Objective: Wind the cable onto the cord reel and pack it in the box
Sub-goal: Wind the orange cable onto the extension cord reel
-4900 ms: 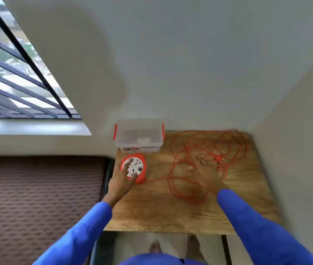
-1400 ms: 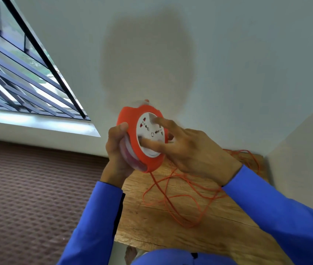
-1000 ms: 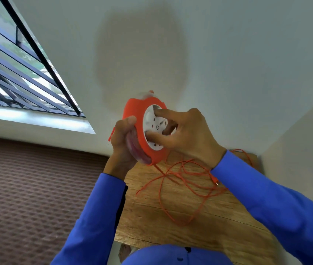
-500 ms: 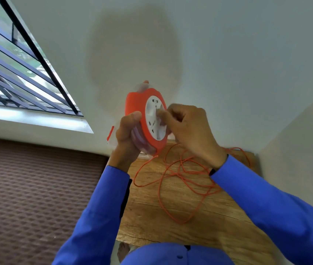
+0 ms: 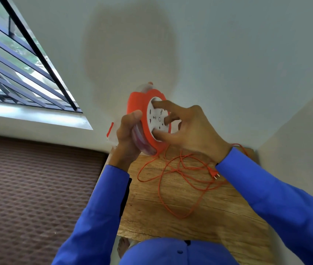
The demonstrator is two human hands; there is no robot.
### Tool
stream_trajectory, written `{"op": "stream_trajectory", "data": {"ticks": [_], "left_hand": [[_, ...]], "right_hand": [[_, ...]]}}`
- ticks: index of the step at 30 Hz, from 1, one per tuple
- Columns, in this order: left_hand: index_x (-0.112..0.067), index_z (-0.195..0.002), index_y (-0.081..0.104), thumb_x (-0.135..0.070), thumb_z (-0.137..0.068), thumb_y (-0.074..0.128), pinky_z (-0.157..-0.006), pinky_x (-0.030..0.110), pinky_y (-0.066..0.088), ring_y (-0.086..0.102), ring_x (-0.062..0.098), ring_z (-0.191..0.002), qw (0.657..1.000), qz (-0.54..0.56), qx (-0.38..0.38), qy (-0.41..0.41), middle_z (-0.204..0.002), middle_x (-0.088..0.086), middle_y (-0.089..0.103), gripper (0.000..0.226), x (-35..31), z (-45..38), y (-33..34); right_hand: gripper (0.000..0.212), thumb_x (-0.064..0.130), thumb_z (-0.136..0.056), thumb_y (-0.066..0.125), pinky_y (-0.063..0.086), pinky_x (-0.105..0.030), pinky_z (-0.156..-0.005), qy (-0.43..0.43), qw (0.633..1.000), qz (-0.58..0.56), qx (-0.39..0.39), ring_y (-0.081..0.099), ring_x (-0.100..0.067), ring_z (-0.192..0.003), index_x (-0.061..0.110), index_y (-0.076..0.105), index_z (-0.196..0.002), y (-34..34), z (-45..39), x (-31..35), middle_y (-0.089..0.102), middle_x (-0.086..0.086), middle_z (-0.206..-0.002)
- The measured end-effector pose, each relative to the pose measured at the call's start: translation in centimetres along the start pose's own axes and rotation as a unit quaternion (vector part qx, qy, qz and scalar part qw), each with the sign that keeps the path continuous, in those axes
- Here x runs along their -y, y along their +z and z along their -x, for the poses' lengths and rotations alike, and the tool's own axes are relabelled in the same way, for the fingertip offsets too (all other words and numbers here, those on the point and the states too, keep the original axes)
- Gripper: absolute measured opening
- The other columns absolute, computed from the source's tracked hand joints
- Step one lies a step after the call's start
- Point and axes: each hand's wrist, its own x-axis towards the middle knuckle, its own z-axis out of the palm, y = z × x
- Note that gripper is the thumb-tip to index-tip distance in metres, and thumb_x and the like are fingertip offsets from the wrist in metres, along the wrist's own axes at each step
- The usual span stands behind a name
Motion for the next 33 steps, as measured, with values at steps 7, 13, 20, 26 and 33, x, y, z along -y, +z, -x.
{"op": "stream_trajectory", "data": {"ticks": [7,13,20,26,33], "left_hand": [[-0.042,-0.122,0.083,-0.077,-0.068,0.087,-0.087,0.038,0.064,0.077,0.022,-0.101,0.998,-0.051,-0.021,-0.018,-0.108,-0.002,0.081,0.064,-0.2,0.4,0.4],[-0.030,-0.124,0.079,-0.073,-0.069,0.090,-0.088,0.056,0.049,0.061,0.043,-0.094,0.998,-0.034,-0.017,-0.046,-0.103,0.022,0.065,0.071,0.5,0.2,-0.3],[-0.035,-0.122,0.083,-0.067,-0.081,0.081,-0.089,0.036,0.060,0.075,0.018,-0.101,1.000,-0.015,-0.008,0.004,-0.111,-0.004,0.078,0.052,-0.3,0.6,0.0],[-0.018,-0.145,0.060,-0.062,-0.068,0.093,-0.082,0.040,0.065,0.073,0.026,-0.100,0.998,0.044,-0.040,-0.008,-0.114,0.009,0.070,0.095,0.1,0.7,-0.3],[-0.029,-0.133,0.077,-0.065,-0.075,0.090,-0.078,0.032,0.065,0.077,0.021,-0.093,1.000,0.008,-0.015,-0.018,-0.109,0.009,0.075,0.070,0.4,0.4,-0.3]], "right_hand": [[0.072,0.068,-0.093,0.065,0.049,-0.039,-0.053,0.135,0.982,-0.115,-0.061,0.058,-0.027,-0.043,0.001,0.079,-0.072,0.4,-1.4,0.9,0.065,-0.016,-0.052],[0.071,0.049,-0.110,0.048,0.038,-0.011,-0.043,0.294,0.927,-0.213,0.093,0.042,-0.005,-0.030,0.004,0.081,-0.067,0.4,-1.9,0.1,0.066,-0.011,-0.049],[0.022,0.033,-0.108,0.061,0.060,-0.038,-0.064,-0.001,0.999,0.037,-0.027,0.072,-0.015,-0.068,0.018,0.076,-0.111,0.6,0.3,0.8,0.076,0.005,-0.099],[0.052,0.030,-0.104,0.064,0.062,-0.034,-0.065,-0.128,0.978,0.133,0.095,0.073,-0.022,-0.081,0.034,0.053,-0.154,-0.5,0.8,0.3,0.050,-0.005,-0.151],[0.057,0.049,-0.087,0.084,0.064,-0.036,-0.061,0.024,0.999,-0.017,0.045,0.074,-0.012,-0.061,0.031,0.068,-0.140,-0.1,-0.5,0.1,0.081,0.005,-0.094]]}}
